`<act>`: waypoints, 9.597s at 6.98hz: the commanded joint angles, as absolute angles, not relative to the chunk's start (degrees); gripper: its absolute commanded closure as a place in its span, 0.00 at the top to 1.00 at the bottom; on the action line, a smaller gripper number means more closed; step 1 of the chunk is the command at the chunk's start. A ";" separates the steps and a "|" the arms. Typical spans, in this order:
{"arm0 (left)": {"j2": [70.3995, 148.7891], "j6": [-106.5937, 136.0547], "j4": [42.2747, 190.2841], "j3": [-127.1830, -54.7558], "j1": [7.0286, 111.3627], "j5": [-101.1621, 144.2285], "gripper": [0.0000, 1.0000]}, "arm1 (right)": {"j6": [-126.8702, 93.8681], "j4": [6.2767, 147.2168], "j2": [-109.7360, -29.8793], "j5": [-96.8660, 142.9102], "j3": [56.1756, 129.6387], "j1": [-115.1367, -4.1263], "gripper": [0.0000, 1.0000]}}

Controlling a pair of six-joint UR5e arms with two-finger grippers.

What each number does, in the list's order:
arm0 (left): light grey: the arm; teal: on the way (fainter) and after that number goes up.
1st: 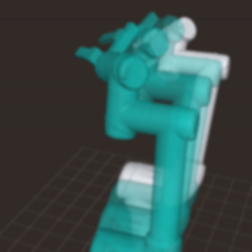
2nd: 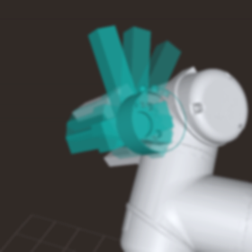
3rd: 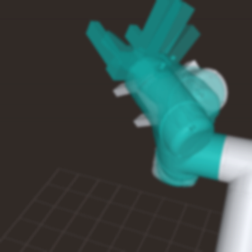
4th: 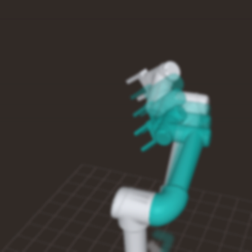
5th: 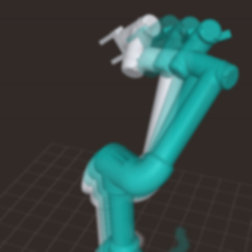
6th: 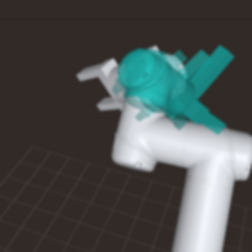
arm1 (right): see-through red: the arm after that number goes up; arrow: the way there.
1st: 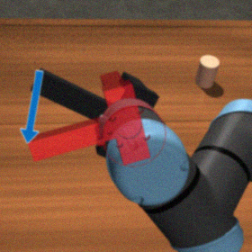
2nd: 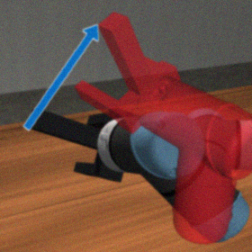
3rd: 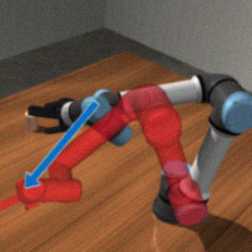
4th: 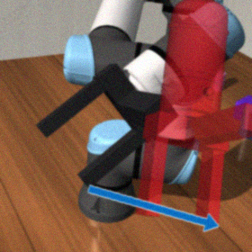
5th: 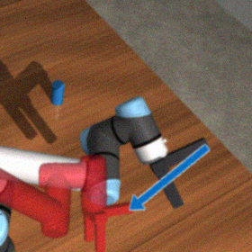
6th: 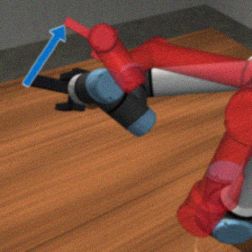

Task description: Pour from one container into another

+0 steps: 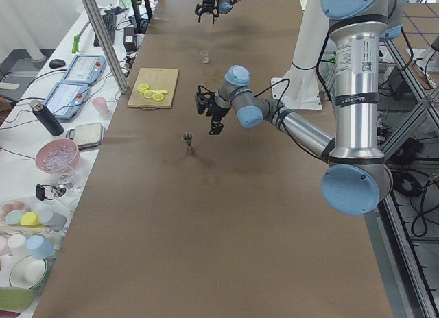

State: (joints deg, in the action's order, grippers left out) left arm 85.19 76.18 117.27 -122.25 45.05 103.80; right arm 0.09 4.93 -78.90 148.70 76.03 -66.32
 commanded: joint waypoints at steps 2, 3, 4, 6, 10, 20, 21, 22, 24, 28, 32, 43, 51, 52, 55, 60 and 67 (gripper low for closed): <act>84.73 77.96 117.25 -122.43 42.80 100.55 0.99 | 5.01 4.05 -76.91 151.52 72.61 -66.36 1.00; 84.73 77.96 117.25 -122.17 42.72 100.37 0.99 | 4.92 2.65 -75.16 151.52 70.68 -66.10 1.00; 84.55 77.96 117.25 -121.99 40.97 97.50 0.99 | 4.92 2.55 -74.62 151.52 69.19 -65.66 1.00; 84.64 77.96 117.25 -121.56 38.06 91.34 0.99 | 7.19 2.37 -74.53 149.43 68.03 -62.86 0.99; 85.95 77.61 117.86 -118.31 33.49 78.86 0.98 | 12.39 2.81 -74.53 142.13 67.06 -56.35 0.99; 91.58 77.96 131.04 -103.28 30.68 65.41 0.98 | 10.81 -11.41 -65.75 149.94 49.94 -55.72 0.98; 91.50 77.96 131.13 -103.18 28.85 62.08 0.98 | 10.72 -12.64 -64.52 150.29 47.83 -55.72 0.98; 91.41 77.96 131.13 -102.66 27.52 59.53 0.98 | 10.72 -14.05 -63.90 150.38 46.42 -55.64 0.98; 91.58 77.96 131.22 -101.00 24.63 53.47 0.98 | 10.72 -16.61 -61.36 151.52 42.29 -55.55 0.98; 95.53 77.70 135.70 -92.73 20.74 42.02 0.97 | 10.46 -16.26 -59.16 151.53 41.05 -55.46 0.98; 93.96 77.96 137.29 -92.64 20.74 37.00 0.97 | 10.02 -15.13 -56.69 148.37 39.29 -54.23 0.98; 97.82 78.05 140.19 -85.17 20.21 31.38 0.78 | 10.02 -12.22 -55.99 144.32 40.25 -51.24 0.98; 97.91 78.13 140.89 -83.94 20.04 31.55 0.54 | 7.82 -11.34 -55.99 143.88 40.69 -50.63 0.73; 97.91 78.13 140.89 -83.67 20.30 31.73 0.57 | 7.82 -11.34 -56.07 143.88 40.78 -50.63 0.73; 98.00 78.13 141.15 -82.62 20.65 32.17 0.61 | 7.65 -11.34 -56.25 143.88 40.96 -50.63 0.58; 99.05 78.05 141.15 -82.62 21.27 32.34 0.65 | 6.51 -11.34 -56.95 143.88 43.32 -50.89 0.12; 100.19 77.70 141.06 -82.27 22.67 33.49 0.15 | 6.06 14.36 -57.48 143.79 62.80 -54.66 0.00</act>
State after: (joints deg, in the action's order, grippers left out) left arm 99.64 77.76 141.07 -82.33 22.61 33.51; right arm 6.01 7.42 -57.48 143.83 57.56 -53.95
